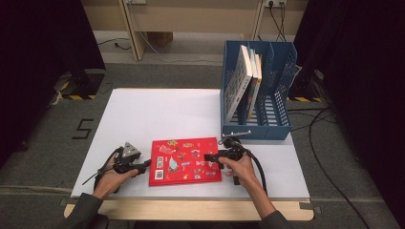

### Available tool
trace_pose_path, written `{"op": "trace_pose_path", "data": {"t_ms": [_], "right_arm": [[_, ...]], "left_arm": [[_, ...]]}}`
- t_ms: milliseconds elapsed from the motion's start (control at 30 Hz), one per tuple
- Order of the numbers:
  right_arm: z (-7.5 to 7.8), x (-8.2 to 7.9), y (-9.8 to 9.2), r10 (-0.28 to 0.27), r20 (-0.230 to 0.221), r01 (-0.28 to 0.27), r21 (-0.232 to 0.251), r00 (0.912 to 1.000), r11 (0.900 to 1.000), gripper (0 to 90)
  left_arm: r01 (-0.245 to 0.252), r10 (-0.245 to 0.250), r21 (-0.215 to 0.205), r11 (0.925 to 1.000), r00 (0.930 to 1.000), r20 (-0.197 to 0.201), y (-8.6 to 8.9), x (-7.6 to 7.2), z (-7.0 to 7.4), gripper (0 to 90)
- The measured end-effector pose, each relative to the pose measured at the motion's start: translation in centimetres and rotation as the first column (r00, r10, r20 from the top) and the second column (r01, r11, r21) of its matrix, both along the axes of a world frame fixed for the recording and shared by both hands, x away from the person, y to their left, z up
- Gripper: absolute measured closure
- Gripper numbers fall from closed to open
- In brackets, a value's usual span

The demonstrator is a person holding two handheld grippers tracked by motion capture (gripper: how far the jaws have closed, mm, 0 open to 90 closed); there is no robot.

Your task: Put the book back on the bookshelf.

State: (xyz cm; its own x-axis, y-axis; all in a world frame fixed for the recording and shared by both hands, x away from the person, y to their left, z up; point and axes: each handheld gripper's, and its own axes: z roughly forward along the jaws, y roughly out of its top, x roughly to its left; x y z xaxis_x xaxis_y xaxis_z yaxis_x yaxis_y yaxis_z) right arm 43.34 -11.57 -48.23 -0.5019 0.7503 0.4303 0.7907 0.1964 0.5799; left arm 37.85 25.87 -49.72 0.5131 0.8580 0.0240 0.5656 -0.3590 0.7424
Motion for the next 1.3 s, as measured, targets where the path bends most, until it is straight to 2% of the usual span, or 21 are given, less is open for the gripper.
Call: {"op": "trace_pose_path", "data": {"t_ms": [100,200,233,333,500,533,667,800,833,933,1100,1200,1300], "right_arm": [[-0.1,-0.1,0.0,-0.014,-0.003,0.014,0.018,0.9999,1.000,21.8],[-0.2,-0.3,0.1,-0.045,-0.004,0.045,0.036,0.9990,0.998,21.2],[-0.2,-0.5,0.2,-0.070,-0.016,0.071,0.052,0.9974,0.996,20.9],[-0.3,-0.6,0.0,-0.103,-0.038,0.106,0.092,0.9940,0.990,20.3],[-0.3,-0.9,0.0,-0.119,-0.055,0.124,0.111,0.9914,0.986,18.5],[-0.2,-0.9,0.0,-0.132,-0.067,0.140,0.121,0.9889,0.983,18.4],[0.5,-0.7,0.2,-0.133,-0.057,0.140,0.120,0.9894,0.983,17.8],[2.7,-0.5,0.2,-0.122,-0.001,0.121,0.149,0.9925,0.981,18.1],[3.7,-0.4,0.3,-0.118,0.014,0.115,0.164,0.9929,0.980,18.6],[6.0,-0.3,0.7,-0.093,0.049,0.084,0.163,0.9945,0.983,19.6],[10.0,-0.2,2.2,-0.022,0.100,0.009,0.133,0.9947,0.991,21.8],[11.6,-0.2,3.1,0.006,0.111,-0.018,0.101,0.9938,0.995,22.0],[13.3,-0.3,4.4,0.036,0.144,-0.047,0.070,0.9889,0.996,22.2]], "left_arm": [[-0.004,0.003,-0.013,0.9999,1.0000,-0.007,0.2,0.2,-0.1,41.8],[-0.029,0.029,-0.019,0.9994,0.9996,-0.007,0.4,0.3,-0.3,34.2],[-0.033,0.033,-0.023,0.9992,0.9994,-0.009,0.4,0.3,-0.3,31.6],[-0.036,0.035,-0.023,0.9991,0.9994,-0.005,0.4,0.3,-0.3,31.5],[-0.036,0.036,-0.025,0.9990,0.9993,-0.006,0.4,0.3,-0.4,31.7],[-0.035,0.035,-0.026,0.9990,0.9994,-0.006,0.5,0.3,-0.4,31.6],[-0.035,0.035,-0.024,0.9991,0.9994,-0.008,0.5,0.3,-0.4,31.8],[-0.035,0.034,-0.026,0.9991,0.9994,-0.006,0.5,0.3,-0.4,31.8],[-0.035,0.035,-0.027,0.9990,0.9994,-0.004,0.5,0.3,-0.4,31.9],[-0.035,0.035,-0.025,0.9991,0.9994,-0.002,0.3,0.1,-0.3,33.5],[-0.003,0.003,-0.010,0.9999,0.9999,0.016,-0.5,-0.7,-0.1,58.7],[0.000,0.000,0.000,1.0000,0.9997,0.026,-1.0,-1.0,-0.2,66.3],[0.001,-0.002,0.010,0.9999,0.9995,0.031,-1.1,-1.1,-0.1,69.2]]}}
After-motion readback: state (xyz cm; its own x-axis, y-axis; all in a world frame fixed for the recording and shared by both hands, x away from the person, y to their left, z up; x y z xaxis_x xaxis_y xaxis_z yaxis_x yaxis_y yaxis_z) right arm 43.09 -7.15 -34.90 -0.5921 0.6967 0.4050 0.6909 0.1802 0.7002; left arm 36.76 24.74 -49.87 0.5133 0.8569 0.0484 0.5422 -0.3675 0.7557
